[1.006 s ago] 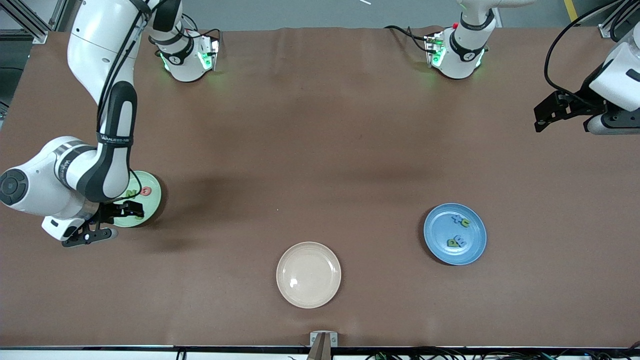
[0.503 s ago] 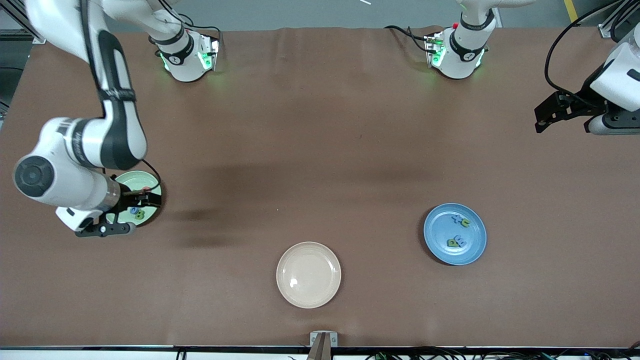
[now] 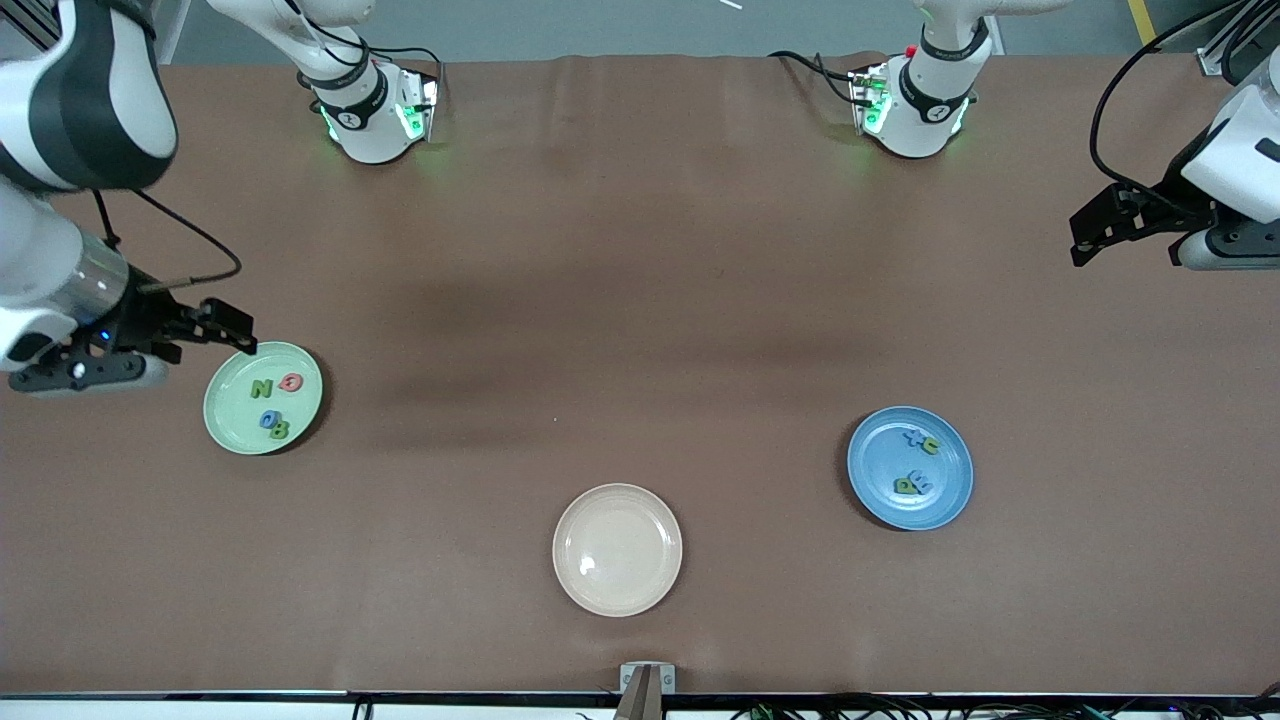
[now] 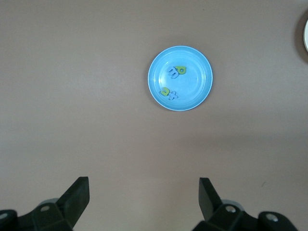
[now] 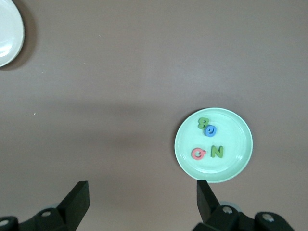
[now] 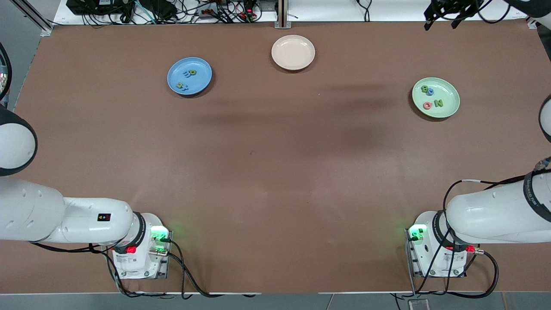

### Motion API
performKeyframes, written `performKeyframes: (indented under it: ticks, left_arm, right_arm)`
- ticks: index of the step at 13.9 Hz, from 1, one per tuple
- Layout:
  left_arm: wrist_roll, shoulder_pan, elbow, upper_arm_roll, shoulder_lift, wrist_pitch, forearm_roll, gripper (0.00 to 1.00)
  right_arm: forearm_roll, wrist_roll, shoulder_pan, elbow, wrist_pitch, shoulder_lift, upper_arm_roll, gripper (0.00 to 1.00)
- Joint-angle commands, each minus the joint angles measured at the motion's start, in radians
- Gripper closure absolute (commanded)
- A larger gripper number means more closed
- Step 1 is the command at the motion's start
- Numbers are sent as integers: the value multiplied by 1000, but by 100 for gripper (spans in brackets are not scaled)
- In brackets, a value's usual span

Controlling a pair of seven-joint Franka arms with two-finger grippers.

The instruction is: Sort upper and lower case letters into plates

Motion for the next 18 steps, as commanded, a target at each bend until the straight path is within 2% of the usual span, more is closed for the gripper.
performKeyframes:
  ticks: [1,8,11,18]
  left_arm:
    - [-7,4,3,-1,-2,6,-18,0]
    - [-2,6,3,-1,-5,6,-20,0]
    - [-2,9,3,-1,-7,3,-61,0]
    - [-7,7,-1,-1,-13,-7,-61,0]
  right_arm:
    - [-22,37,-23,20,-34,-44,21,1]
    - [-25,117,-26,261,-209,-33,21,0]
    - [-24,118,-58,264,-206,-30,20,0]
    - [-24,106,-92,263,-223,-30,17,0]
